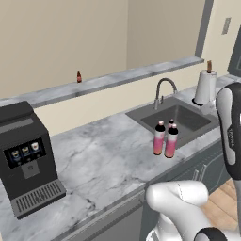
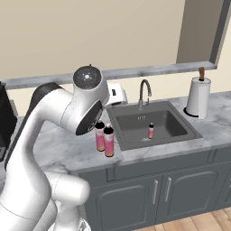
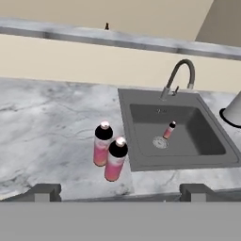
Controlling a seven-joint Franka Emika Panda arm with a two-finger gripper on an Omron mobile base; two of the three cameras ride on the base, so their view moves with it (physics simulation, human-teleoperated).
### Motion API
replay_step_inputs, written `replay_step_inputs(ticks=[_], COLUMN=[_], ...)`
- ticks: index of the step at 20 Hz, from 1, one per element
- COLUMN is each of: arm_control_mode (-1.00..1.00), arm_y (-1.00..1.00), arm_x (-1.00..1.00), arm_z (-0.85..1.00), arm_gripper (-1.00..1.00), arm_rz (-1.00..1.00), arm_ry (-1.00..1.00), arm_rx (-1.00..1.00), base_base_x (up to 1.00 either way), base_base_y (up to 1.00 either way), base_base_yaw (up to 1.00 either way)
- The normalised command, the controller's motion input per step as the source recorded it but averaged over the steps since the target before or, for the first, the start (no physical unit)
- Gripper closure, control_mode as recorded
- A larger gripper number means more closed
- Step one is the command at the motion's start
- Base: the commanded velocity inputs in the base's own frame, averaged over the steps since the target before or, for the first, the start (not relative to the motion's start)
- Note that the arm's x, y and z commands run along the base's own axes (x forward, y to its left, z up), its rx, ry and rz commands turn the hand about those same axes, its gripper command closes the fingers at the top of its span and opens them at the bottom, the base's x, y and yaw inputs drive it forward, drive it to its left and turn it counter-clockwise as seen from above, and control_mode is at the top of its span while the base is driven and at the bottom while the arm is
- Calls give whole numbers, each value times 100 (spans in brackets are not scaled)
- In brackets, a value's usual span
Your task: Place the large bottle from the dining counter next to the other large bottle outside the sink, and place the small bottle from the dining counter next to the other small bottle inside the sink.
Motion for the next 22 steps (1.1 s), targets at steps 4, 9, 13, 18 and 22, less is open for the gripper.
replay_step_inputs(ticks=[4,9,13,18,22], arm_control_mode=[-100,-100,-100,-100,100], arm_y=[-1,-2,-3,4,0], arm_x=[-34,-25,-35,-50,0], arm_z=[18,2,0,3,0], arm_gripper=[-100,-100,-100,-100,-100], arm_rz=[-11,-10,-9,-4,0], arm_ry=[5,10,7,1,0], arm_rx=[-3,-3,-3,-1,0], base_base_x=[0,0,0,0,-47], base_base_y=[0,0,0,0,6], base_base_yaw=[0,0,0,0,-2])
